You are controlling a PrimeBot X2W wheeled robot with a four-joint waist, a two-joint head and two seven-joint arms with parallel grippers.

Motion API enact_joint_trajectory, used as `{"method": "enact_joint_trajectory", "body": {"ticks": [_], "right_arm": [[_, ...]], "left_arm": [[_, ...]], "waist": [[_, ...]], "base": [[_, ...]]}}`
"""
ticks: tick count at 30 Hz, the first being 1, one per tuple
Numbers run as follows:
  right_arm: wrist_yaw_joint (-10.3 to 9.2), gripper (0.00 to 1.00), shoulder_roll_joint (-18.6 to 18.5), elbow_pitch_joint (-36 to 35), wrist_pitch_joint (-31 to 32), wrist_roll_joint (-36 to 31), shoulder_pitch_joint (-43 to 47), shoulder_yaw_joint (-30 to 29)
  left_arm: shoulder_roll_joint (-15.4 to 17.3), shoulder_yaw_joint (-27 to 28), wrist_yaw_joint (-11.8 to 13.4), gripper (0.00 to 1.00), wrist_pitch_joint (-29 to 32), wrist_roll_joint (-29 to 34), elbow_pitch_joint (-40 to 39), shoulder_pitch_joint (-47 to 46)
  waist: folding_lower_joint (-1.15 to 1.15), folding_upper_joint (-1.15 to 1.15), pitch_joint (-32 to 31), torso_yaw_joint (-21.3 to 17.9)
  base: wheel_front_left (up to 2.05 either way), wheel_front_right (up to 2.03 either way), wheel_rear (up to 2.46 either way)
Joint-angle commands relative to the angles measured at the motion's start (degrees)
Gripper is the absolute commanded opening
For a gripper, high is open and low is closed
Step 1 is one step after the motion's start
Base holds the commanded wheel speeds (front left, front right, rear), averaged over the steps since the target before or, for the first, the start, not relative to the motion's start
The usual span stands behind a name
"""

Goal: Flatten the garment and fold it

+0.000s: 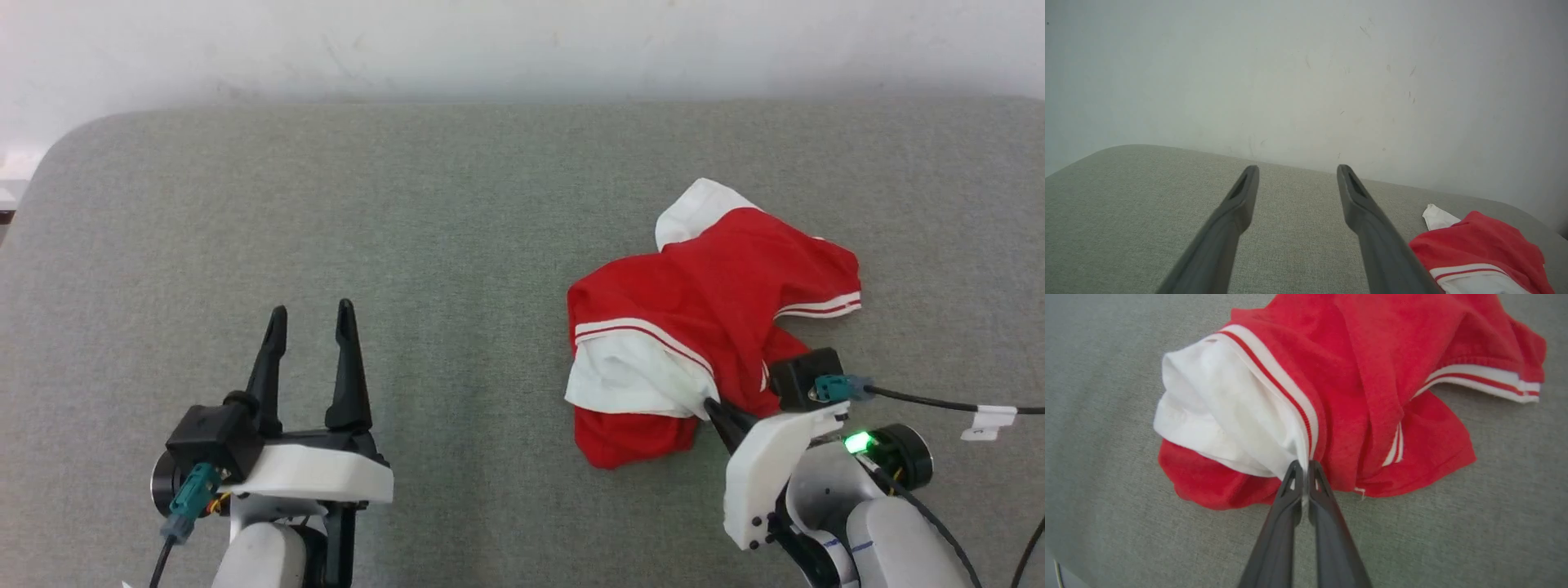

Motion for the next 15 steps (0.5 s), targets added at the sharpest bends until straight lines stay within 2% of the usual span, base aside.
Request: {"method": "enact_joint_trajectory", "body": {"ticks": [1, 4, 10, 15], "right_arm": [[-0.11, 0.00, -0.07, -1.26, -0.57, 1.69, -0.73, 0.78], [-0.11, 0.00, -0.07, -4.62, -2.13, 5.92, -1.74, 4.41], [-0.11, 0.00, -0.07, -10.62, -5.93, 11.46, -5.46, 17.23], [-0.11, 0.00, -0.07, -9.32, -5.96, 14.28, -6.06, 26.73]], "left_arm": [[-0.39, 0.36, -0.38, 1.00, -0.27, 0.58, 0.21, 0.54], [-0.79, 0.68, -0.95, 1.00, -0.27, 0.89, 0.62, 0.51], [-1.30, 1.41, -1.66, 1.00, -0.27, 1.44, 0.89, 0.62], [-1.56, 1.59, -2.19, 1.00, -0.27, 1.62, 1.27, 0.81]], "waist": [[-0.01, 0.00, -0.13, 0.43], [-0.01, 0.00, -0.49, 0.88], [-0.01, 0.00, -1.01, 1.61], [-0.01, 0.00, -1.03, 2.45]], "base": [[0.00, 0.00, 0.00], [0.00, 0.00, 0.00], [0.00, 0.00, 0.00], [0.00, 0.00, 0.00]]}}
